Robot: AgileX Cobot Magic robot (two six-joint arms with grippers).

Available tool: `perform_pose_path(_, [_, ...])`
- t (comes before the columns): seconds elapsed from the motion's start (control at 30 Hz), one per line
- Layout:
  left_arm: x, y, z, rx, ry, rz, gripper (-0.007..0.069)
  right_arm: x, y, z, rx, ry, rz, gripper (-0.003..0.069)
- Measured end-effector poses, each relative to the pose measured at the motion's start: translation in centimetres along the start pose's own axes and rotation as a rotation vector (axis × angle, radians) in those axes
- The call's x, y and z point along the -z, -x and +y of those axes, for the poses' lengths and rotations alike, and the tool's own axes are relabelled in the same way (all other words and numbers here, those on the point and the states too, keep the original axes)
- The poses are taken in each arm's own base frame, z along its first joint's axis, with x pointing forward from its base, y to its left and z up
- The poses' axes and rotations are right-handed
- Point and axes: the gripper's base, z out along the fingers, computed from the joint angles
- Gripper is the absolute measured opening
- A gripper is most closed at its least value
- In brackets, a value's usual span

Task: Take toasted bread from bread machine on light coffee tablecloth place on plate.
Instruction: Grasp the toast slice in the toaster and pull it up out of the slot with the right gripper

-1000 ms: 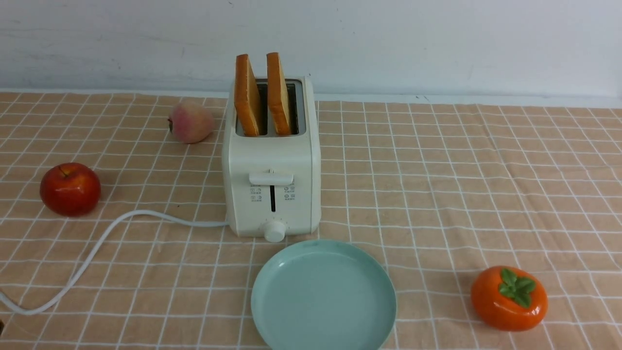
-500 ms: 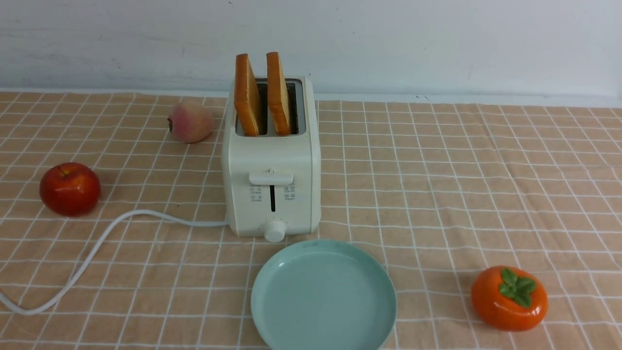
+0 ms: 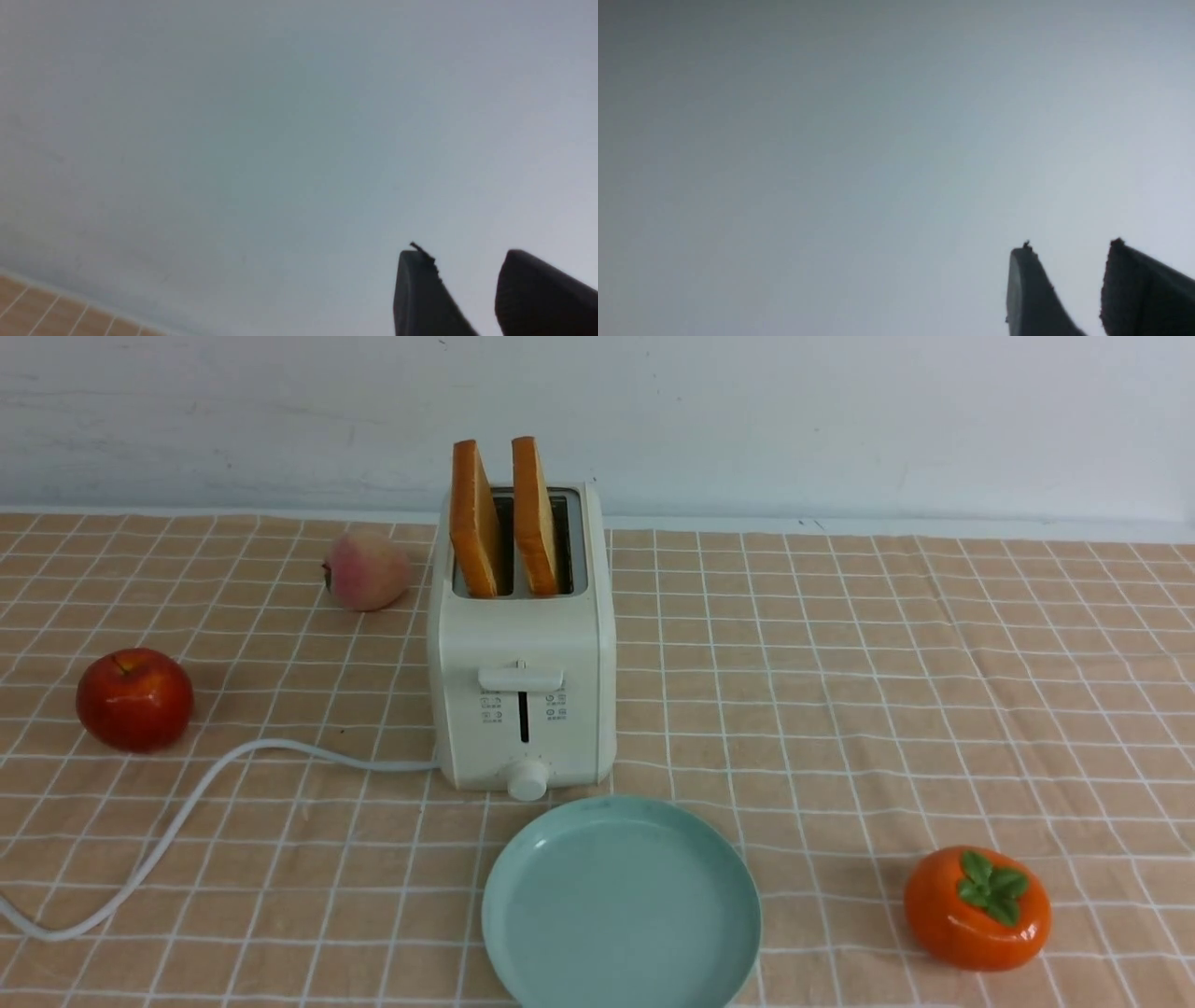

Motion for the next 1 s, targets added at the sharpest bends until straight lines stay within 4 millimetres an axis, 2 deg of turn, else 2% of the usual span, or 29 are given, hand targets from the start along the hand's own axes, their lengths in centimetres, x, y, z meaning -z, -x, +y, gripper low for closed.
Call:
perform_pose_path(0.1, [-2.0, -1.0, 0.6, -0.01, 0.089, 0.158, 0.0238, -3.7, -2.5, -0.6, 0.006, -0.075, 0.276, 0.0239])
perform_pose_path(0.17, [-3.6, -2.6, 1.6, -0.019, 0.171, 0.293, 0.0238, -6.2, -6.0, -1.4, 0.022, -0.132, 0.507, 0.0239])
perform_pose_path(0.27, [-4.9, -4.1, 2.8, -0.04, 0.251, 0.416, 0.0238, -8.0, -9.9, -2.2, 0.05, -0.18, 0.713, 0.0239])
perform_pose_path(0.33, [-5.5, -4.9, 3.3, -0.039, 0.291, 0.484, 0.0238, -8.8, -11.4, -2.1, 0.051, -0.176, 0.772, 0.0239])
perform_pose_path(0.37, [-5.5, -5.0, 3.4, -0.039, 0.295, 0.493, 0.0238, -8.8, -11.5, -2.1, 0.051, -0.174, 0.776, 0.0239])
perform_pose_path(0.4, [-5.7, -5.9, 3.8, -0.024, 0.338, 0.577, 0.0238, -9.3, -12.5, -1.5, 0.041, -0.145, 0.808, 0.0239])
perform_pose_path(0.5, [-5.6, -7.2, 4.4, 0.011, 0.395, 0.706, 0.0238, -9.7, -13.5, -0.7, 0.01, -0.11, 0.839, 0.0239])
perform_pose_path(0.6, [-5.1, -9.2, 5.2, 0.048, 0.465, 0.873, 0.0238, -10.0, -15.6, 0.7, -0.063, -0.063, 0.916, 0.0239])
perform_pose_path(0.63, [-4.6, -10.3, 5.8, 0.057, 0.498, 0.959, 0.0238, -10.1, -17.2, 1.7, -0.108, -0.035, 0.989, 0.0239])
perform_pose_path(0.73, [-3.8, -11.5, 6.3, 0.05, 0.518, 1.054, 0.0238, -10.1, -20.3, 3.9, -0.165, 0.042, 1.16, 0.0239])
perform_pose_path(0.77, [-3.6, -11.6, 6.3, 0.05, 0.517, 1.06, 0.0238, -10.0, -20.9, 4.4, -0.18, 0.065, 1.195, 0.0239])
perform_pose_path(0.8, [-3.3, -11.7, 6.4, 0.051, 0.516, 1.069, 0.0238, -10.1, -22.3, 5.7, -0.176, 0.126, 1.279, 0.0239])
perform_pose_path(0.83, [-3.2, -11.7, 6.4, 0.051, 0.517, 1.07, 0.0238, -10.1, -22.5, 5.9, -0.185, 0.131, 1.286, 0.0239])
perform_pose_path(0.87, [-2.8, -11.7, 6.3, 0.052, 0.511, 1.068, 0.0238, -10.6, -23.9, 7.8, -0.178, 0.232, 1.382, 0.0239])
perform_pose_path(0.97, [-2.3, -11.7, 6.3, 0.049, 0.504, 1.061, 0.0238, -11.4, -25.2, 10.1, -0.173, 0.339, 1.457, 0.0239])
perform_pose_path(1.0, [-2.0, -11.6, 6.1, 0.04, 0.49, 1.059, 0.0238, -12.3, -25.9, 11.9, -0.17, 0.4, 1.486, 0.0239])
